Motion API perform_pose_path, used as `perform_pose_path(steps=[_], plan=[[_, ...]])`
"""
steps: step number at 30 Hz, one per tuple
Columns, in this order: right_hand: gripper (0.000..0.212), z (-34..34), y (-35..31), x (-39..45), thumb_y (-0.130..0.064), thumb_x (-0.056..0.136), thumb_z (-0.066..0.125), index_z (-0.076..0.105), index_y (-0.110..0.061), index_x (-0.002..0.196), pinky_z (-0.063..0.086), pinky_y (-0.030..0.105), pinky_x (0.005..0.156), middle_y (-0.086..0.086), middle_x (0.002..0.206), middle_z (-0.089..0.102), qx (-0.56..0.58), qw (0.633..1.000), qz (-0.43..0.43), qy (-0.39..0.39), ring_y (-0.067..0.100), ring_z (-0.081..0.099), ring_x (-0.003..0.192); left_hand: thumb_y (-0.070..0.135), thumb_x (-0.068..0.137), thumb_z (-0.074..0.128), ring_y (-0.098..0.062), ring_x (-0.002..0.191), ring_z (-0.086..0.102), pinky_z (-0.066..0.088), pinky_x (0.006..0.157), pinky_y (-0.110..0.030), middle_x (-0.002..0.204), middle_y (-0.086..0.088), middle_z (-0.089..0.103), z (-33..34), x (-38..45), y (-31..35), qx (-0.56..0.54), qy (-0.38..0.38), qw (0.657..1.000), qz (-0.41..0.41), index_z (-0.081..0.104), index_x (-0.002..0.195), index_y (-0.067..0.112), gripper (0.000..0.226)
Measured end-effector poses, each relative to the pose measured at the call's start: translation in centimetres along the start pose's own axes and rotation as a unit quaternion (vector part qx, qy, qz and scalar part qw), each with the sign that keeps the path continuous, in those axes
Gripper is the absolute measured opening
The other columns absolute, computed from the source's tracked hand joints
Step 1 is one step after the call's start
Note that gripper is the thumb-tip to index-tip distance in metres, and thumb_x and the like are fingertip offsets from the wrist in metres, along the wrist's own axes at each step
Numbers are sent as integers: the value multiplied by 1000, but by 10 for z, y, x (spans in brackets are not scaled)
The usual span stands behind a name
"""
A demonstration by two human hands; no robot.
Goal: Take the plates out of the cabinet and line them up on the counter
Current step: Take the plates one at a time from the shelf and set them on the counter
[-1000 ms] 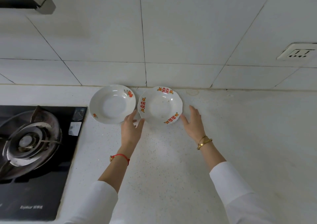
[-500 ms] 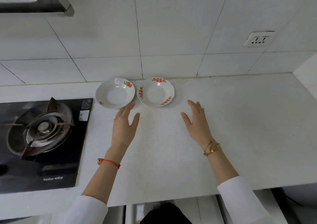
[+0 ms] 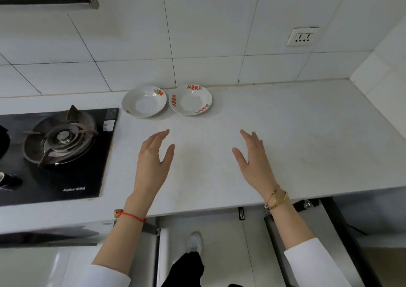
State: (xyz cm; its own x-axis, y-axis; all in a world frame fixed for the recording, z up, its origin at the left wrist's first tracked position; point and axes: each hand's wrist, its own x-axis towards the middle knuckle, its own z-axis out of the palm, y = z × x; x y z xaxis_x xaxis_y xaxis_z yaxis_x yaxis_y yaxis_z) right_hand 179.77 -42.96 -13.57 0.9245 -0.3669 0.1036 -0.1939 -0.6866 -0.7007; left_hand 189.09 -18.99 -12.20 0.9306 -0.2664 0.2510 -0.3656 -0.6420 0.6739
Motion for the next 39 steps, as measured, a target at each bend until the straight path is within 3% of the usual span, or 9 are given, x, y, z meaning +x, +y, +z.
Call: perform_pose_path(steps=[6, 10, 13, 18, 21, 28, 32, 35, 39], plan=[[54, -26, 14, -72, -38, 99, 40, 21, -26, 149, 2, 28, 117, -1, 157, 20, 16, 1000, 1, -12, -2, -2, 136, 22, 96, 56, -20, 126, 50, 34, 104, -22, 134, -1, 57, 4, -77, 29, -8, 18, 1000, -3, 54, 135, 15, 40], [55, -43, 29, -124, -42, 99, 39, 18, -31, 149, 4, 32, 118, 0, 160, 12, 17, 999, 19, -47, 16, -3, 148, 25, 98, 53, -17, 130, 46, 30, 105, -20, 135, 2, 55, 8, -137, 49, -18, 19, 999, -31, 52, 137, 18, 40], [54, -54, 39, -160, -39, 99, 40, 19, -29, 149, 3, 31, 117, 2, 159, 14, 17, 998, 2, -53, 8, -4, 144, 25, 98, 52, -17, 130, 46, 33, 107, -24, 136, 1, 55, 8, -179, 61, -13, 20, 999, -34, 51, 137, 18, 40], [56, -65, 56, -205, -42, 98, 41, 19, -30, 149, 11, 38, 120, 3, 160, 13, 19, 996, 27, -78, 19, 0, 149, 23, 97, 53, -30, 115, 56, 45, 102, -45, 134, 2, 55, 12, -232, 74, -2, 16, 999, -49, 52, 135, 19, 38], [54, -62, 73, -220, -39, 98, 42, 26, -22, 147, 17, 36, 120, 4, 156, 25, 3, 998, 7, -66, 17, 10, 148, 26, 98, 52, -21, 126, 49, 39, 107, -35, 133, 3, 56, 25, -253, 70, 3, 7, 999, -49, 52, 136, 20, 39], [46, -21, 134, -233, -35, 99, 43, 39, -15, 140, 22, 39, 119, 5, 149, 40, -18, 996, 32, -84, 19, 22, 145, 21, 97, 52, -18, 126, 49, 39, 102, -27, 129, 1, 60, 87, -278, 38, 12, -24, 996, -80, 58, 130, 16, 34], [45, 18, 178, -225, -33, 99, 43, 41, -13, 139, 16, 37, 121, 4, 147, 42, -27, 994, 35, -99, 20, 22, 145, 23, 98, 51, -21, 118, 52, 43, 96, -29, 126, 0, 60, 134, -277, 3, 29, -46, 994, -90, 57, 131, 16, 34], [45, 51, 213, -210, -32, 99, 42, 39, -12, 140, 8, 29, 119, 5, 147, 42, -33, 993, 39, -108, 19, 20, 146, 23, 98, 51, -22, 118, 53, 43, 99, -32, 127, 0, 60, 173, -270, -28, 31, -50, 993, -104, 56, 132, 16, 35], [45, 101, 259, -183, -31, 99, 44, 41, -9, 139, 12, 34, 119, 10, 147, 42, -38, 992, 34, -111, 24, 23, 145, 23, 98, 51, -20, 124, 50, 37, 103, -26, 129, -1, 60, 227, -254, -73, 34, -52, 992, -106, 55, 133, 15, 37]])
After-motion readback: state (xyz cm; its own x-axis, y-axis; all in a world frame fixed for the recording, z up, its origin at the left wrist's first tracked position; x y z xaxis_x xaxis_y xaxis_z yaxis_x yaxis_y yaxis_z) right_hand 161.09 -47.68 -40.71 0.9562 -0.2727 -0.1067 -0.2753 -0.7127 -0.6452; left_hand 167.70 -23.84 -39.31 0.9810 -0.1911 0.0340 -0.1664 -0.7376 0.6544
